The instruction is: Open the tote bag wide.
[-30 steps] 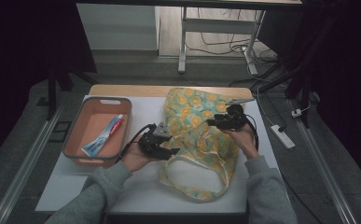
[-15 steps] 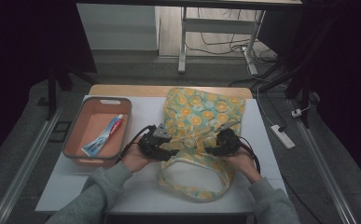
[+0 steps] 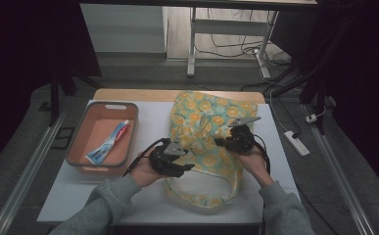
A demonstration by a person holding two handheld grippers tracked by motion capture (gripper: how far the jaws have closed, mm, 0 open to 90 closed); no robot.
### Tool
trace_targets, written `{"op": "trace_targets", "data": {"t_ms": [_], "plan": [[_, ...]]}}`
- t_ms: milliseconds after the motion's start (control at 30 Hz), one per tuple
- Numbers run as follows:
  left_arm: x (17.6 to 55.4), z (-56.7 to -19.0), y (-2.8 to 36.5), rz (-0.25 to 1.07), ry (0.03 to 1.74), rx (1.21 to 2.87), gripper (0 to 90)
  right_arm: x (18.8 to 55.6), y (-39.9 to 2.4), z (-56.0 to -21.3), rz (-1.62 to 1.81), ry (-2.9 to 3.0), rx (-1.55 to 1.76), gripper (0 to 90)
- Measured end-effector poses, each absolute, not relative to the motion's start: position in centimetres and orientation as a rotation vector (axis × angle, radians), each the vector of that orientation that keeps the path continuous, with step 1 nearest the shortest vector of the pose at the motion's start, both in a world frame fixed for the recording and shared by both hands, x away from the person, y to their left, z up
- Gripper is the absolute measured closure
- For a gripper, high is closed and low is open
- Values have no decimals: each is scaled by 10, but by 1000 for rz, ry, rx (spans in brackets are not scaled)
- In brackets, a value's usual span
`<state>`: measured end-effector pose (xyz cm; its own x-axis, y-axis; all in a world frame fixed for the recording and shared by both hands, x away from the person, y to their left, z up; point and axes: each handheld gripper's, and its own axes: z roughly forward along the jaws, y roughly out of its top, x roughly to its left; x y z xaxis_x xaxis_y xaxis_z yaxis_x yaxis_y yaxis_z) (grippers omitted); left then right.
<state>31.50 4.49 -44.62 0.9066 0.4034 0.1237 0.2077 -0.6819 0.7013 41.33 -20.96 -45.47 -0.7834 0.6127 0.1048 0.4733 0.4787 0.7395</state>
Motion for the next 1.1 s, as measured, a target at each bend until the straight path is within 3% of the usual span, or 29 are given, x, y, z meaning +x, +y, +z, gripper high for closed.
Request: {"op": "trace_targets", "data": {"t_ms": [267,633,800,1000,1100], "plan": [[335,-496,-14,260,356,2520,470,415,-215,-453,1242,2535,965,895],[357,-517,-24,206,363,2543,546,417,-218,-454,1268,2540,984,895],[368,-519,-19,82,401,2516,586,416,-218,-453,1273,2544,980,895],[378,-518,-17,53,418,2512,835,415,-220,-450,1285,2537,970,895],[377,-518,-18,45,400,2516,890,415,-221,-448,1291,2531,970,895]]}}
